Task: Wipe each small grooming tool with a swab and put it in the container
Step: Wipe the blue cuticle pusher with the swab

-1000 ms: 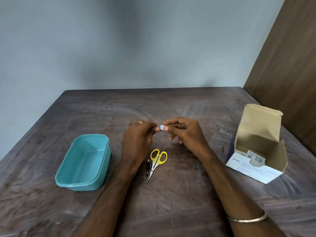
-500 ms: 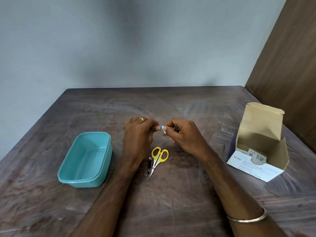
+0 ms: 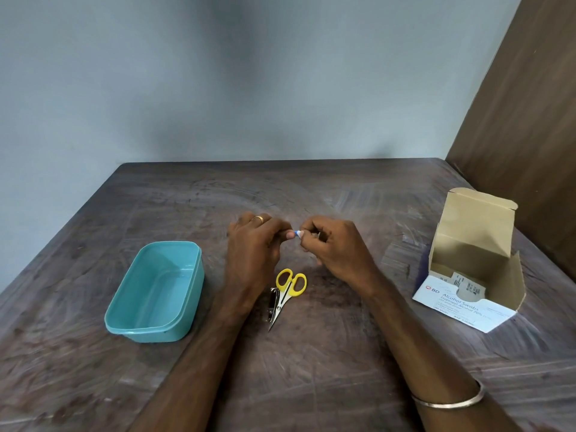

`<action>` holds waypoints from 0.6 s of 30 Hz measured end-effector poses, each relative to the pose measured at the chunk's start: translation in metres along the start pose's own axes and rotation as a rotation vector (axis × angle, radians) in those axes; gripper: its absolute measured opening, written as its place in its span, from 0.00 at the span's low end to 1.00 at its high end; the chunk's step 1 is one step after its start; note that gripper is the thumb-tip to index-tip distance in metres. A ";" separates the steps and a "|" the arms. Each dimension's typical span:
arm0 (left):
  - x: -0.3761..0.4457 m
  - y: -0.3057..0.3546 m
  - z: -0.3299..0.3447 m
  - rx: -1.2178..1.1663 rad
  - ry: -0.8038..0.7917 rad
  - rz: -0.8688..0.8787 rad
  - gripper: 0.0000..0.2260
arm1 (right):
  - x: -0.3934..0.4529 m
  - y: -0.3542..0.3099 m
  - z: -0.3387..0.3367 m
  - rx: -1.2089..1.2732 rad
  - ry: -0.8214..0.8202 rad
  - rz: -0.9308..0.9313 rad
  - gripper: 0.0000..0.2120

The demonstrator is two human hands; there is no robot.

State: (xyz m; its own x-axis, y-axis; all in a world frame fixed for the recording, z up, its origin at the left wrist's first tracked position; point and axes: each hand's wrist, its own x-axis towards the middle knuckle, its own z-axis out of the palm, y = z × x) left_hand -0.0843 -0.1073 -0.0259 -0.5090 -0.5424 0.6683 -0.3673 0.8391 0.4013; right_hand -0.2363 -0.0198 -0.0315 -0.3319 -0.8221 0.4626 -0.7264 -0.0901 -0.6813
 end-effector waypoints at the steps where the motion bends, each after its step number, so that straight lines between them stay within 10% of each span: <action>1: 0.000 -0.001 0.000 0.001 0.005 -0.001 0.06 | 0.000 0.001 0.000 0.005 0.005 -0.005 0.07; 18: 0.001 -0.009 -0.001 0.045 0.010 -0.021 0.02 | -0.001 -0.005 -0.003 0.111 -0.053 0.041 0.03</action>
State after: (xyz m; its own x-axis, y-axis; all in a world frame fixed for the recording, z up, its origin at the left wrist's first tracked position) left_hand -0.0807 -0.1153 -0.0277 -0.4931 -0.5594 0.6662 -0.4123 0.8246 0.3872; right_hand -0.2338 -0.0170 -0.0270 -0.3258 -0.8547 0.4042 -0.6408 -0.1147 -0.7591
